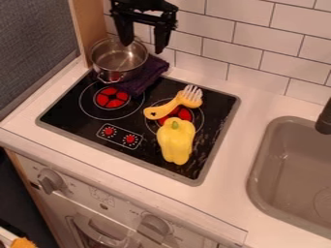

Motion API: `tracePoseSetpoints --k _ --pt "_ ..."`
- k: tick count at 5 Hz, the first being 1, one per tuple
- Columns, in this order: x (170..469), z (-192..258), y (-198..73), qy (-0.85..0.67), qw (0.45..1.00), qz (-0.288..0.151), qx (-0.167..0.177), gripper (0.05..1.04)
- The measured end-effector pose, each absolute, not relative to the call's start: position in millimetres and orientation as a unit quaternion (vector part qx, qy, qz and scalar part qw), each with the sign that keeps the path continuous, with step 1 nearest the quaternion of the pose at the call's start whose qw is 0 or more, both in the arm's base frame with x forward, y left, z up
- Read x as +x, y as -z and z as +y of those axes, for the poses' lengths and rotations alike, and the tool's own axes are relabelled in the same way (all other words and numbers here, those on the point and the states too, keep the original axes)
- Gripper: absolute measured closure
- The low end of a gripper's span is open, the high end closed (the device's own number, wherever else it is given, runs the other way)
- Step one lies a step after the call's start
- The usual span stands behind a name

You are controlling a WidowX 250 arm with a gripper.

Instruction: Move the silver pot from bottom to upper left side of burner

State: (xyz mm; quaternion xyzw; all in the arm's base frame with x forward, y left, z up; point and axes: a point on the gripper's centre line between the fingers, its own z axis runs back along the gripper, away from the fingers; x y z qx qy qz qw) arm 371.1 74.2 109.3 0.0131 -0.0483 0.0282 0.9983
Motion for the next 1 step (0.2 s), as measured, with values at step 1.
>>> tracePoseSetpoints --k 1 --pt "351.2 74.5 -105.6 -0.02 0.999 -0.035 0.009 0.081"
